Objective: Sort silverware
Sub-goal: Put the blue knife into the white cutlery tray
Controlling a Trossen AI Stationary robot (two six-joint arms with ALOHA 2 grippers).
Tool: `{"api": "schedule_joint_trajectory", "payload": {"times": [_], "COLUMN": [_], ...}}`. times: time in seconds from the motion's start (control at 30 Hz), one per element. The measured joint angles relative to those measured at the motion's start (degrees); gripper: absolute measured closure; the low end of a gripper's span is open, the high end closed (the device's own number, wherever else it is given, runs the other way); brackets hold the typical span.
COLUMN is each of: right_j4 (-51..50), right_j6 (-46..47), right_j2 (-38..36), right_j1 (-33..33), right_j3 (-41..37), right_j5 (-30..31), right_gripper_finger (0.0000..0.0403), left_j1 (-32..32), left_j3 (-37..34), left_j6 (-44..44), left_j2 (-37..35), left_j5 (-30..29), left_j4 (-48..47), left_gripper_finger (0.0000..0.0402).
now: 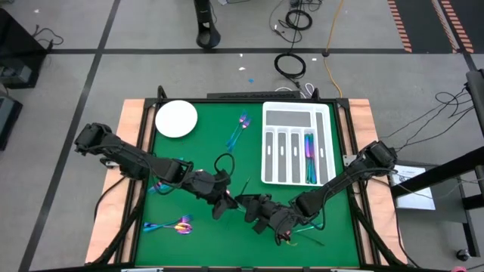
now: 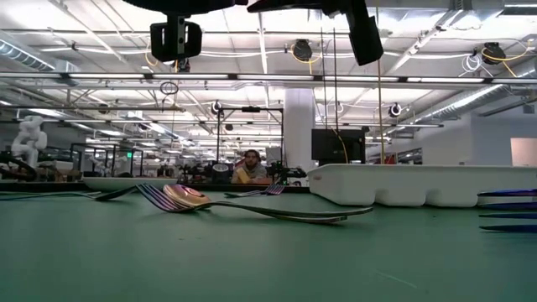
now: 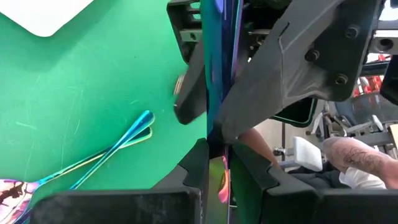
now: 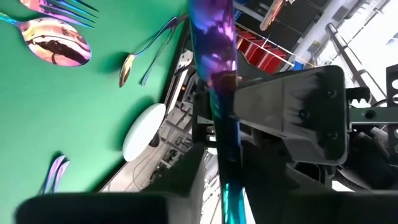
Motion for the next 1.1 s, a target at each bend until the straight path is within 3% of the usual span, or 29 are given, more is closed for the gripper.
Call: {"api": "schedule_joint_trajectory", "payload": {"times": [0.17, 0.43, 0.6, 0.8, 1.1], "right_j4": [-0.39, -3.38, -10.77, -32.08, -61.77], "right_j6": [1.18, 11.22, 19.94, 46.2, 103.58], "right_j2": [-0.09, -0.07, -0.81, -9.08, -23.92], "right_j1": [0.47, 1.07, 1.59, -0.17, -9.97], "right_j3": [0.02, 0.0, 0.0, -0.02, -0.02], "right_j5": [0.22, 0.45, -0.41, -2.41, -4.16], "right_gripper_finger": [0.0387, 0.039, 0.0395, 0.0397, 0.0397], "left_j1": [0.0, 1.91, 3.91, 3.59, -3.98], "left_j3": [0.0, 0.0, 0.0, 0.02, -0.92], "left_j6": [0.41, 6.8, 11.47, 15.53, 19.64], "left_j2": [0.0, -0.52, -4.12, -12.56, -19.54], "left_j5": [-0.1, 0.54, -1.64, -16.57, -41.06], "left_j4": [-0.01, -0.01, -5.8, -20.36, -28.83], "left_gripper_finger": [0.0344, 0.0261, 0.0218, 0.0208, 0.0207]}}
